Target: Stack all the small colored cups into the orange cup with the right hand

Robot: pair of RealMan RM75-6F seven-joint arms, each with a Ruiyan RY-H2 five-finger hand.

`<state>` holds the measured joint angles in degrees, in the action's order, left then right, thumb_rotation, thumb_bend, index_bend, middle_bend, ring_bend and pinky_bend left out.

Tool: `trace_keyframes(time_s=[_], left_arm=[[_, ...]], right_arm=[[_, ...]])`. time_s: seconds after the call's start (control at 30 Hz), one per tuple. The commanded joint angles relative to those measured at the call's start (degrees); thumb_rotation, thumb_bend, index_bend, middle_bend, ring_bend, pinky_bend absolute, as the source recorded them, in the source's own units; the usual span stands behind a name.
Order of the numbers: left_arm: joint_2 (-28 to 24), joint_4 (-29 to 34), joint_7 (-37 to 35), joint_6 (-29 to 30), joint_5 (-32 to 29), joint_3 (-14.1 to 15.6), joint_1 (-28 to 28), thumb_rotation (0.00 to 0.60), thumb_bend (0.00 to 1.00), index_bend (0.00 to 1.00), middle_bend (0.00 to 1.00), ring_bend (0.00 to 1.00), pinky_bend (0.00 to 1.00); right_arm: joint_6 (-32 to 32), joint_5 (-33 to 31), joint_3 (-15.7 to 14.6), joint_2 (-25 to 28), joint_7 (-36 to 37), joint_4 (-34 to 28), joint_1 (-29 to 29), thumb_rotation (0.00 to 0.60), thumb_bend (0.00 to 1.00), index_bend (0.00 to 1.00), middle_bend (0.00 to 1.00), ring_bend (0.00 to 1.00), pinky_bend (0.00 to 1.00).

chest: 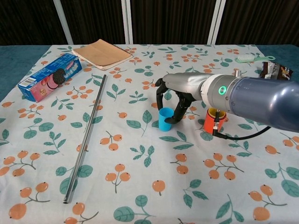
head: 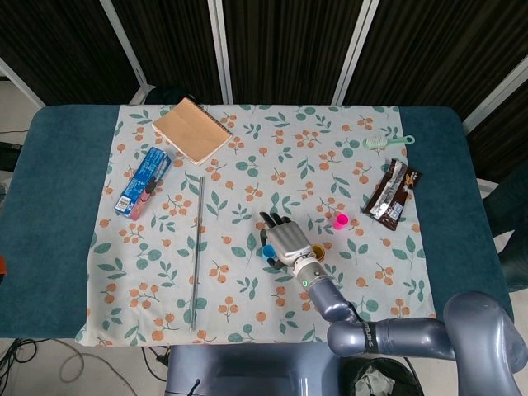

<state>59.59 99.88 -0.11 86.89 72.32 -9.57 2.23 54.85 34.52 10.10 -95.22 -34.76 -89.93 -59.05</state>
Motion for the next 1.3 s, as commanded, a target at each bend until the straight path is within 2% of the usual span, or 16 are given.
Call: trace_keyframes(time_s=[0.03, 0.23, 0.37, 0.63, 0.87, 1.03, 1.3], left_arm=[[-0.02, 0.03, -0.02, -0.06, -0.04, 0.02, 0.00, 0.600, 0.41, 0.17, 0.03, 0.01, 0.13], [-0.10, 0.16, -0.02, -0.18, -0.15, -0.02, 0.06, 0.600, 0.41, 0.17, 0.03, 0.01, 0.13], [-0.09, 0.11, -0.02, -0.14, -0.17, -0.01, 0.04, 0.600, 0.41, 0.17, 0.03, 0.01, 0.13], [-0.02, 0.20, 0.20, 0.02, -0.16, 0.03, -0.02, 0.600, 0.41, 0.17, 0.03, 0.01, 0.13], [0.07, 0.34, 0.52, 0.29, -0.06, 0.10, -0.11, 0.600, 0.41, 0.17, 0.03, 0.01, 0.13], [0.12, 0.41, 0.71, 0.49, 0.04, 0.17, -0.19, 0.600, 0.41, 0.17, 0.03, 0.01, 0.13], [0.16, 0.31, 0.76, 0.49, -0.05, 0.13, -0.18, 0.600, 0.41, 0.17, 0.03, 0.01, 0.13]], right_arm=[[-0.01, 0.10, 0.07, -0.01, 0.08, -0.04, 0.02, 0.600, 0.41, 0.51, 0.00, 0.08, 0.19], [0.57, 0.97, 0.29, 0.95, -0.05, -1.18, 0.13, 0.600, 0.41, 0.52, 0.00, 0.08, 0.19], [1.82, 1.57, 0.52, 3.46, -0.80, -3.84, 0.40, 0.600, 0.41, 0.52, 0.00, 0.08, 0.19], [5.55, 2.52, 0.28, 11.93, -1.58, -12.14, 2.79, 0.600, 0.41, 0.53, 0.00, 0.08, 0.19], [7.17, 3.98, -1.97, 19.57, -1.22, -19.08, 5.96, 0.600, 0.41, 0.53, 0.00, 0.08, 0.19], [7.52, 5.25, -3.10, 22.26, -0.10, -21.31, 7.60, 0.600, 0.41, 0.53, 0.00, 0.08, 0.19], [6.85, 6.56, -4.35, 23.96, 1.26, -21.55, 9.02, 0.600, 0.41, 0.53, 0.00, 0.08, 0.19]])
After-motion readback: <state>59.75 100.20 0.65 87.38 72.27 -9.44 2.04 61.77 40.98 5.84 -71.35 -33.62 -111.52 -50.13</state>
